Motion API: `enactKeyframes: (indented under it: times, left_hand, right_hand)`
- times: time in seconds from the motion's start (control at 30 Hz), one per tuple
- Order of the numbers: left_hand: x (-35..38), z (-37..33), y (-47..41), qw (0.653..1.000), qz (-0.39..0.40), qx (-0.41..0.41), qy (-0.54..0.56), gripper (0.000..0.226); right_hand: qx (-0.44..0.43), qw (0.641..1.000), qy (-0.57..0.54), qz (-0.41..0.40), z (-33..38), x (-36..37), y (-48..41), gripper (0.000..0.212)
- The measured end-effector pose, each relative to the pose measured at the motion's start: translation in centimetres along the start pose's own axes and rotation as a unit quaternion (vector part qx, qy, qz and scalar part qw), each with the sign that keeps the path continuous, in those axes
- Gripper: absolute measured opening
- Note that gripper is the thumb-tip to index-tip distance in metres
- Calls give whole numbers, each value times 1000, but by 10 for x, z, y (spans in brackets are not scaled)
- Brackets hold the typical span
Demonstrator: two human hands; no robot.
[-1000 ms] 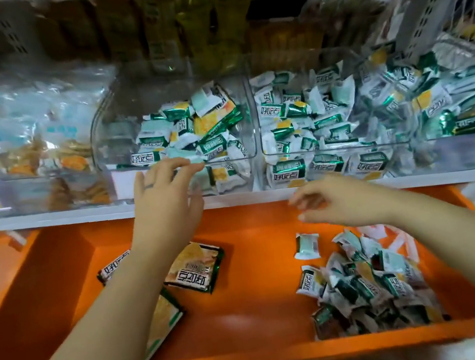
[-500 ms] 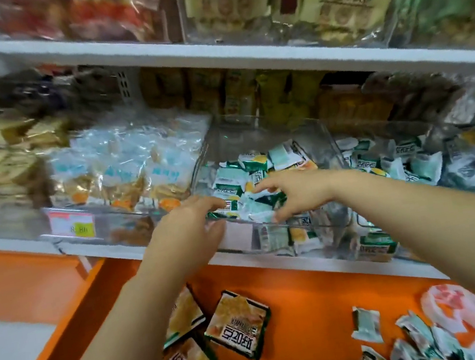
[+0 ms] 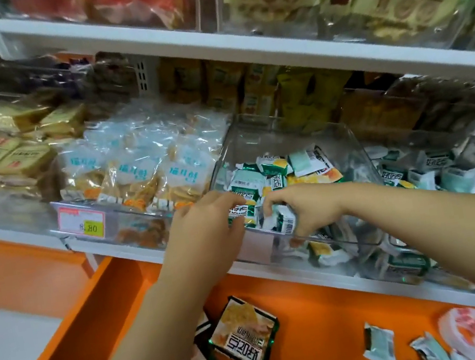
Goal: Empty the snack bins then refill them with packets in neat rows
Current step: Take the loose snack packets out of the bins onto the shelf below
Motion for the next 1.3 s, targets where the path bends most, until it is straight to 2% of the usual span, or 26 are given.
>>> enactKeyframes:
  times: [0.1, 0.27, 0.4, 0.57, 0.67, 0.8, 0.9, 1.03, 1.13, 1.2, 1.3]
  left_hand:
    - [-8, -9, 3, 999, -35, 4, -9, 31]
    - [-14, -28, 7, 1000, -13, 16, 21, 31]
    - [-1, -56, 18, 998, -9, 58, 10, 30]
    - [51, -99, 36, 994, 10, 106, -24, 33]
    - [81, -115, 49, 990, -10, 131, -53, 30]
    - [106, -122, 62, 982, -48, 152, -98, 25]
    - [117, -119, 67, 982, -31, 154, -102, 27]
    - [118, -120, 70, 983, -32, 160, -81, 30]
    - [112, -121, 71, 985, -42, 157, -57, 30]
    - [107, -119, 67, 986, -46, 152, -47, 31]
    - [94, -116, 57, 987, -58, 145, -40, 27]
  right_hand:
    - [-10, 993, -62, -96, 0, -24, 30, 55]
    - [-7, 950, -157, -271, -6, -58, 104, 56]
    - [-17, 923, -192, -333, -3, -52, 175, 56]
    - [0, 937, -197, -289, -7, 2, 242, 57]
    - [65, 950, -220, -210, -37, 65, 264, 56]
    - [156, 968, -171, -93, -96, 165, 271, 55]
    - [212, 961, -174, -27, -130, 232, 267, 59]
    - [263, 937, -224, 47, -143, 278, 273, 64]
    - [272, 935, -224, 46, -142, 276, 274, 83]
    - [249, 946, -209, 9, -133, 251, 270, 76]
    - [194, 956, -202, -84, -104, 186, 261, 54]
Point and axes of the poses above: each hand's wrist, its own y-axis away from the middle knuckle, its own x-axis out of the palm, z = x × y, the point moved 5 cm from there along -y, towards the middle knuckle, and after that the axes turned 3 degrees about -x, right-handed, at the moved point
